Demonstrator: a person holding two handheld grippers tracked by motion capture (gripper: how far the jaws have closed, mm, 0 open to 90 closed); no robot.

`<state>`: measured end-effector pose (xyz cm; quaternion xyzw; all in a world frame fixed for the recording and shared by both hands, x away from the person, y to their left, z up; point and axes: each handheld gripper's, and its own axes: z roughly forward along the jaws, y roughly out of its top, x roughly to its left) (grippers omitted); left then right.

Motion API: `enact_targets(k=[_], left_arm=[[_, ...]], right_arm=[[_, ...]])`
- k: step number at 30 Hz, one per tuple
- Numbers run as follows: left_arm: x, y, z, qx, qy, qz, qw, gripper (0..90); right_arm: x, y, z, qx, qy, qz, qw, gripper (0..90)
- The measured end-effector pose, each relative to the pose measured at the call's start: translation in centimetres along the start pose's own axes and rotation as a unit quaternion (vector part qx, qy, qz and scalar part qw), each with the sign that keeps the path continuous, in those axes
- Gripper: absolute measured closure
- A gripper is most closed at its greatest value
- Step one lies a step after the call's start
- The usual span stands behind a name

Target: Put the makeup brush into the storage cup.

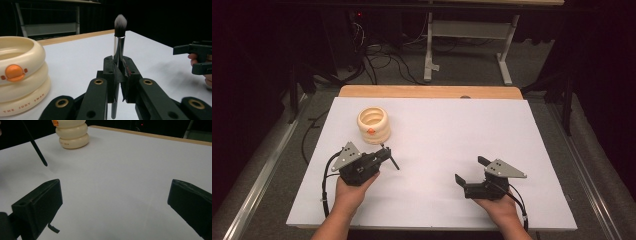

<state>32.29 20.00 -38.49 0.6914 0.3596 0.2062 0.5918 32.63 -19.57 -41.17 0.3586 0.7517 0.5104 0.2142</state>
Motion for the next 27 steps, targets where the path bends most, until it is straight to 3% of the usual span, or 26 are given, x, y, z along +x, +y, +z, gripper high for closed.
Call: enact_targets(k=[12,27], left_arm=[[1.3,0.4,-1.2,-0.007,0.034,0.003,0.9994,82.8],[3.2,0.9,-3.3,-0.029,0.084,-0.005,0.9960,82.9]], right_arm=[[-0.6,0.1,-0.4,-0.007,-0.009,0.001,0.9999,1.0],[-0.8,0.0,-0.4,-0.001,-0.015,0.005,0.9999,1.0]])
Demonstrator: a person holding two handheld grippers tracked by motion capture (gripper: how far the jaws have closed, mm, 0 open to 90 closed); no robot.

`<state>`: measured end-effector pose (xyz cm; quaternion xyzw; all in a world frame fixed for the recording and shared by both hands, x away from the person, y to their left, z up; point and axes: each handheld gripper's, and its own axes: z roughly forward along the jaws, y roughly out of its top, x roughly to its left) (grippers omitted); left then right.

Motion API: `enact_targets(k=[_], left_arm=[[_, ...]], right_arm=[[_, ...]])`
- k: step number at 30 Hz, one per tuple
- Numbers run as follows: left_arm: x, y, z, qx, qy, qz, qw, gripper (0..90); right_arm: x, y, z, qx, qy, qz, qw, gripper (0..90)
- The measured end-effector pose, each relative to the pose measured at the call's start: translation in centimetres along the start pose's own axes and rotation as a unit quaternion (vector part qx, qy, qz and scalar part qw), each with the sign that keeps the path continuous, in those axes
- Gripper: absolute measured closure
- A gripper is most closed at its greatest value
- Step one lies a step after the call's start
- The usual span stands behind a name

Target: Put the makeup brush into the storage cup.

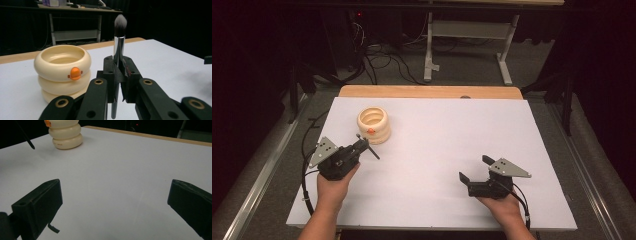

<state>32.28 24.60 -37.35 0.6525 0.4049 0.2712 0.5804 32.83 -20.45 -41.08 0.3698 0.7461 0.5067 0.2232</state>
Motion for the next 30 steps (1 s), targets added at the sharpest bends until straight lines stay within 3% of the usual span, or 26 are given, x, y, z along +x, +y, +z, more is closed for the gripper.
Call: enact_targets(k=[9,15,20,24,30], left_arm=[[0.8,0.1,-0.7,-0.007,0.021,-0.002,0.9997,82.9],[1.1,0.1,-0.9,-0.011,0.024,-0.007,0.9996,82.9],[0.8,0.3,-0.8,-0.012,0.022,-0.003,0.9997,82.9],[0.7,0.5,-0.6,-0.019,0.019,-0.020,0.9994,82.9],[0.2,1.3,-0.1,-0.021,0.024,-0.018,0.9993,82.9]], right_arm=[[-0.3,-0.1,-0.3,0.000,-0.003,0.000,1.0000,1.0],[-0.2,-0.2,-0.2,0.004,-0.001,-0.002,1.0000,1.1],[-0.2,-0.2,-0.1,0.006,-0.001,-0.003,1.0000,2.4],[-0.1,-0.2,-0.2,0.002,0.000,-0.008,1.0000,3.3],[-0.2,-0.2,-0.1,0.004,0.000,-0.004,1.0000,1.1]])
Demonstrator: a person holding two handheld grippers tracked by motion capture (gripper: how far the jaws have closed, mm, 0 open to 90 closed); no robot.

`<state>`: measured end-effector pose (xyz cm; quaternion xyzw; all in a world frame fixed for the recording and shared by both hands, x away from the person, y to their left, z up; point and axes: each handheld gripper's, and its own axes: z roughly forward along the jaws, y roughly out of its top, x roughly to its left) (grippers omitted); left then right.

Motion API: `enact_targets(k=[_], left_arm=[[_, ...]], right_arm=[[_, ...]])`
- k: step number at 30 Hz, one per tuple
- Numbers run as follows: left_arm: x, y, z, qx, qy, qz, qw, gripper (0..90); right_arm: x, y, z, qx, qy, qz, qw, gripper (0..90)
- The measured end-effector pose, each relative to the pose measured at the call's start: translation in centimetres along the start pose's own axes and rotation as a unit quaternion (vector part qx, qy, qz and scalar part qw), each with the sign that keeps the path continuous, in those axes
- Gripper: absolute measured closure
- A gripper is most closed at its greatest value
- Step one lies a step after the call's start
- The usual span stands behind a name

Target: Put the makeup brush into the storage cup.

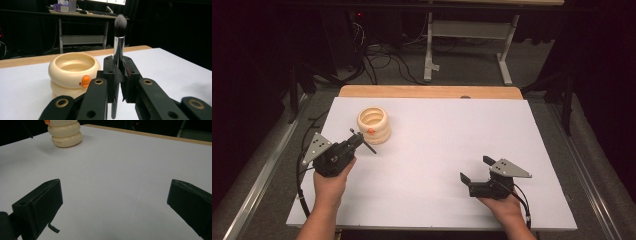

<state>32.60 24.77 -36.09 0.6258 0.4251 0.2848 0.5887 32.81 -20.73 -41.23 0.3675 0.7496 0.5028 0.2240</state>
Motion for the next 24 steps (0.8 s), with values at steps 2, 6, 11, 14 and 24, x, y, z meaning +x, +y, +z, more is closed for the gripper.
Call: enact_targets(k=[2,6,11,14,24], left_arm=[[0.0,0.3,0.2,0.000,0.003,0.000,1.0000,82.9],[-0.1,1.1,0.4,-0.005,0.009,0.004,0.9999,83.0],[-0.1,2.4,0.7,-0.013,0.015,0.011,0.9997,82.9],[0.0,3.1,0.9,-0.013,0.017,0.012,0.9997,82.9],[0.5,4.7,1.9,-0.010,0.032,0.026,0.9991,83.0]], right_arm=[[0.0,0.0,0.0,-0.003,0.000,0.001,1.0000,1.1],[0.0,0.0,0.0,-0.004,0.001,0.001,1.0000,1.0],[0.0,0.0,-0.1,-0.007,-0.001,0.002,1.0000,1.0],[0.0,0.1,-0.1,-0.006,-0.002,0.006,1.0000,1.0],[0.1,0.1,-0.2,-0.010,0.003,0.002,0.9999,1.0]])
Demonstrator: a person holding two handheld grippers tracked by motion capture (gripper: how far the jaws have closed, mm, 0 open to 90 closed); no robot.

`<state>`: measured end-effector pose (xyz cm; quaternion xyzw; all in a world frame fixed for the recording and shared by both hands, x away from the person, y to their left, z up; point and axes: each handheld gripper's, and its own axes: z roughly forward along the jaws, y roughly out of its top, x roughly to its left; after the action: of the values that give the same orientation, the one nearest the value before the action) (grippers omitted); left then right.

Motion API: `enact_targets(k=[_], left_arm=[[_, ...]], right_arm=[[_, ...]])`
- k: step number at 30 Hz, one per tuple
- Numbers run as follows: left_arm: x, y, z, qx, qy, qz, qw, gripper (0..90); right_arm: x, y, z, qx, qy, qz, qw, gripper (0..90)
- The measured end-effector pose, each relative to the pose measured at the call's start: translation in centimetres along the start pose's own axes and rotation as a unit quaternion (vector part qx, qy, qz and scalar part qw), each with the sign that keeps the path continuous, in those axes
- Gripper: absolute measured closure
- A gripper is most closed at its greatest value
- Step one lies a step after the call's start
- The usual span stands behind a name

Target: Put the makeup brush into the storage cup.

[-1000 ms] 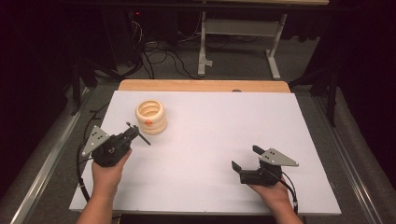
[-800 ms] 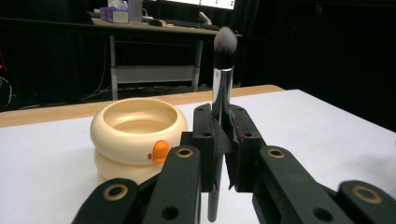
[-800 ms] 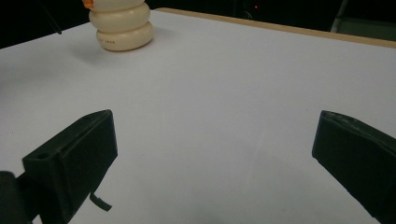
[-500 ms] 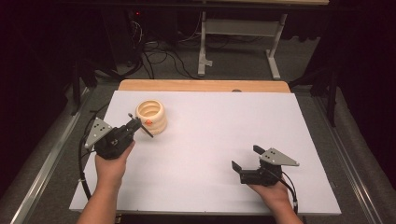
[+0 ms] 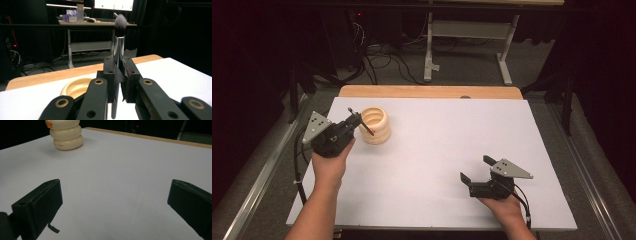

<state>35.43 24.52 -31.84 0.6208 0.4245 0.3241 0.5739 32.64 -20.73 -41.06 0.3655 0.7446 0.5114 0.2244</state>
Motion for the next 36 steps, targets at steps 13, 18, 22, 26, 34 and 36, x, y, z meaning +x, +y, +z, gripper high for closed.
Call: enact_targets(k=[13,18,22,26,34,36], left_arm=[[1.0,1.1,1.5,-0.006,0.020,-0.005,0.9998,83.0],[1.4,1.3,2.1,-0.003,0.027,-0.002,0.9996,82.9],[1.7,1.3,2.6,-0.004,0.031,-0.007,0.9995,83.0],[1.9,1.2,3.1,-0.002,0.036,-0.005,0.9993,83.0],[2.2,1.0,4.0,0.003,0.045,-0.011,0.9989,83.0],[2.3,0.9,4.1,0.004,0.047,-0.011,0.9988,82.9]], right_arm=[[0.0,0.0,0.0,-0.001,0.002,-0.001,1.0000,1.0],[0.1,0.0,0.0,-0.002,0.002,-0.002,1.0000,1.0],[0.0,0.0,0.0,0.000,0.002,-0.001,1.0000,1.0],[-0.1,0.0,-0.1,-0.002,0.003,-0.005,1.0000,1.0],[-0.1,0.0,0.0,0.000,0.004,-0.002,1.0000,1.0],[-0.1,0.0,-0.1,0.001,0.003,-0.003,1.0000,1.0]])
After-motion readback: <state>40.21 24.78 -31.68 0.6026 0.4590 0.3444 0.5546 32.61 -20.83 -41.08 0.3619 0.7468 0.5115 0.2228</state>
